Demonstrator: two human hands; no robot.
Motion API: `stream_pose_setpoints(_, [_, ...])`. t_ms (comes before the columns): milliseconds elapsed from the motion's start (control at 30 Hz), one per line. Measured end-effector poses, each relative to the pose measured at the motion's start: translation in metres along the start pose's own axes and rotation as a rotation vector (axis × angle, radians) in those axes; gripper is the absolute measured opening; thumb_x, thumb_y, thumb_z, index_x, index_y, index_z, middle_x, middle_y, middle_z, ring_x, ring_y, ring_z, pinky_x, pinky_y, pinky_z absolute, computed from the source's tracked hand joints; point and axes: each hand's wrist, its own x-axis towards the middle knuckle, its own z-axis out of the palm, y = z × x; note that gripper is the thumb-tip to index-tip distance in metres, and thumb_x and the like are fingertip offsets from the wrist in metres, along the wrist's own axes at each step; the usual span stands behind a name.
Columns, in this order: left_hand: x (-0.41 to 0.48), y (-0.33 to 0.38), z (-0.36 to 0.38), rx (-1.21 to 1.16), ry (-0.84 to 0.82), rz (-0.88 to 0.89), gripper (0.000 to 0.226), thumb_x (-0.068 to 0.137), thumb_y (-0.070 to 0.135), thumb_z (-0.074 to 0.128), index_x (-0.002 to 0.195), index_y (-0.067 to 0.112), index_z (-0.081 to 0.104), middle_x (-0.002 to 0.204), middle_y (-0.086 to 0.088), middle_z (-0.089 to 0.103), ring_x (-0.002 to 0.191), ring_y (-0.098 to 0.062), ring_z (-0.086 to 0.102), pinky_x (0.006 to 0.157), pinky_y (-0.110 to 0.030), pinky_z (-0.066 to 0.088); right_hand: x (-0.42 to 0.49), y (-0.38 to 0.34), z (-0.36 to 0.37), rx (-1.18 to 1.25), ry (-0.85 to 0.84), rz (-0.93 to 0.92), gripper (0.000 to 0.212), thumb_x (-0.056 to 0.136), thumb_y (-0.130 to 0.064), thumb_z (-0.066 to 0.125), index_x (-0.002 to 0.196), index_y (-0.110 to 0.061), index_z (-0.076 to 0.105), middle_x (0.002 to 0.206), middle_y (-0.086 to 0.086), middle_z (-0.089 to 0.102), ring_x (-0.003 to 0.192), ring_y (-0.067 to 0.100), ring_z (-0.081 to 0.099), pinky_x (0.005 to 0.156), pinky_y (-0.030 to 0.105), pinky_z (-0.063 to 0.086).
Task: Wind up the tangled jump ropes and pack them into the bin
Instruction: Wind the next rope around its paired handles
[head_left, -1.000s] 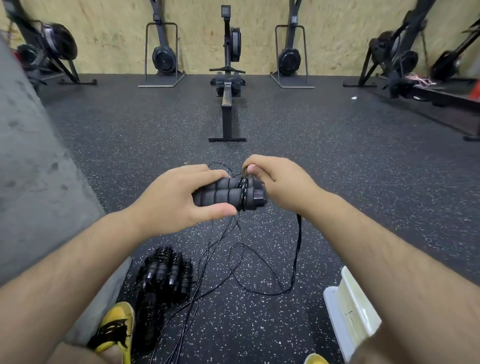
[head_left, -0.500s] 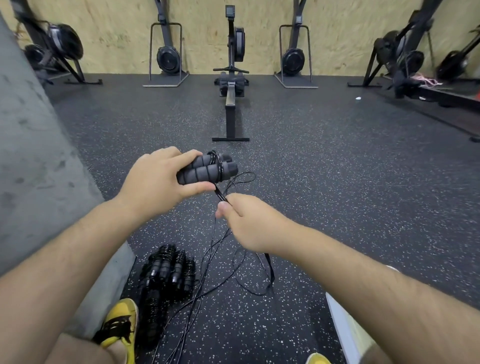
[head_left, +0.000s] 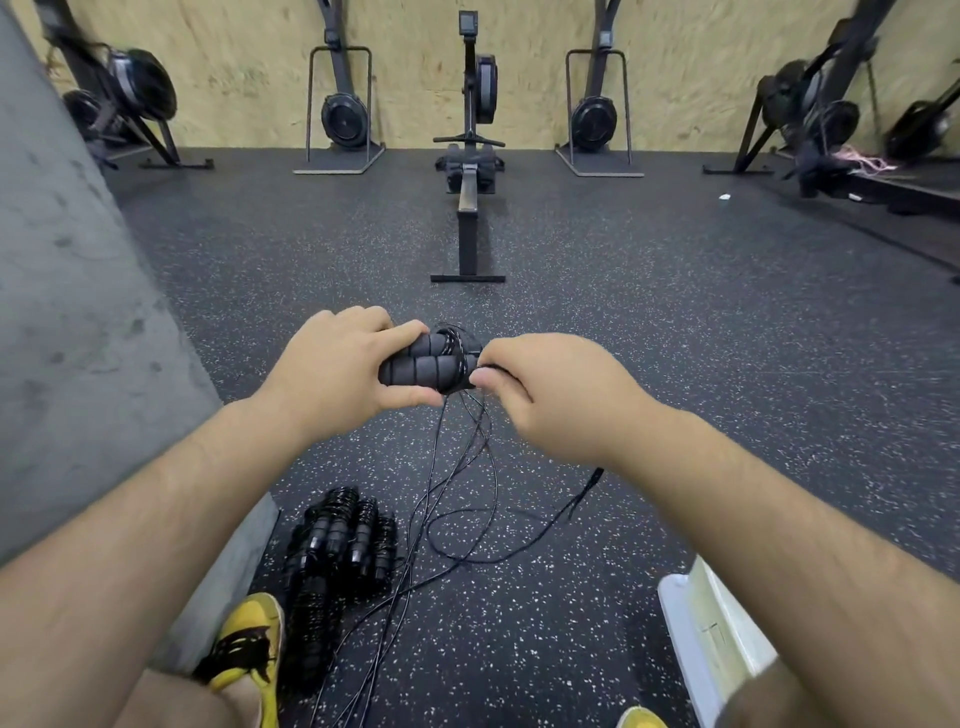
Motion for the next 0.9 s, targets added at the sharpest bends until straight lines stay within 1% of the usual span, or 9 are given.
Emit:
stream_pose_setpoints(133, [-0.003,0.008,-0.001,-0.049,-0.039,0.1,0.079,0.077,0.091,0.039,0.116,0.028,0.065,0.084,0.005,0.055,0.077,-0.024,0.058,0.065,-0.034,0.042,0.004,0.013,-0.004,-0.034,0.049,-0.054,0.032,0.103,-0.047,0.039,0.102,-0.025,0.063,0.097,-0.009,0.062,0.093,0.019,0.06,0.072,0.036,0.047])
stream_pose_setpoints(267, [-0.004,0.021,-0.006,-0.11,-0.088,0.184,0.071,0.079,0.091,0.041,0.115,0.033,0.063,0.086,0.011,0.051,0.081,-0.017,0.054,0.067,-0.034,0.037,0.007,0.027,-0.007,-0.01,0.061,-0.055,0.029,0.099,-0.052,0.046,0.101,-0.031,0.066,0.098,-0.013,0.06,0.094,0.011,0.058,0.073,0.032,0.045])
stream_pose_setpoints(367, [-0.005,0.032,-0.013,-0.192,-0.096,0.223,0.072,0.079,0.09,0.045,0.118,0.033,0.063,0.088,0.012,0.053,0.083,-0.014,0.054,0.069,-0.035,0.04,0.01,0.039,-0.007,0.083,0.058,-0.056,0.024,0.098,-0.049,0.05,0.101,-0.032,0.067,0.094,-0.015,0.058,0.09,0.008,0.055,0.075,0.034,0.047])
stream_pose_setpoints(600, [-0.012,0.053,-0.031,-0.41,-0.005,0.201,0.068,0.082,0.074,0.065,0.127,0.024,0.064,0.093,0.014,0.055,0.084,-0.007,0.051,0.074,-0.043,0.048,0.015,0.061,0.016,0.378,0.062,0.052,0.027,0.102,-0.038,0.05,0.097,-0.021,0.071,0.09,-0.003,0.064,0.088,0.013,0.059,0.085,0.039,0.048])
stream_pose_setpoints(667, [-0.014,0.058,-0.036,-0.448,-0.002,0.184,0.063,0.083,0.069,0.066,0.128,0.025,0.062,0.094,0.014,0.057,0.087,-0.007,0.053,0.078,-0.042,0.049,0.013,0.053,0.026,0.543,0.015,0.106,0.027,0.101,-0.036,0.053,0.09,-0.018,0.069,0.086,0.001,0.065,0.082,0.012,0.059,0.081,0.038,0.05])
stream_pose_setpoints(733, [-0.015,0.058,-0.04,-0.499,0.013,0.123,0.062,0.081,0.068,0.065,0.128,0.029,0.058,0.098,0.013,0.061,0.091,-0.009,0.058,0.083,-0.04,0.05,0.012,0.042,0.035,0.72,-0.05,0.168,0.017,0.097,-0.023,0.058,0.082,-0.021,0.066,0.079,-0.005,0.065,0.076,0.009,0.058,0.074,0.032,0.05])
stream_pose_setpoints(800, [-0.015,0.053,-0.043,-0.521,0.056,0.02,0.067,0.079,0.071,0.062,0.13,0.028,0.057,0.103,0.011,0.064,0.095,-0.011,0.06,0.087,-0.038,0.049,0.012,0.031,0.04,0.707,-0.068,0.223,0.028,0.098,-0.008,0.052,0.081,-0.029,0.061,0.08,-0.009,0.065,0.073,0.009,0.058,0.072,0.029,0.051])
stream_pose_setpoints(867, [-0.012,0.043,-0.041,-0.462,0.091,-0.053,0.075,0.078,0.074,0.058,0.133,0.023,0.058,0.099,0.011,0.061,0.094,-0.014,0.059,0.086,-0.038,0.048,0.012,0.017,0.045,0.633,-0.075,0.252,0.027,0.103,-0.015,0.042,0.09,-0.028,0.061,0.078,-0.007,0.064,0.065,0.012,0.056,0.062,0.029,0.049])
stream_pose_setpoints(900, [-0.011,0.039,-0.038,-0.418,0.097,-0.07,0.079,0.079,0.076,0.056,0.135,0.021,0.058,0.097,0.011,0.059,0.093,-0.016,0.059,0.086,-0.039,0.049,0.01,0.01,0.047,0.618,-0.083,0.233,0.024,0.106,-0.021,0.039,0.1,-0.025,0.062,0.085,-0.003,0.065,0.069,0.016,0.059,0.064,0.031,0.049])
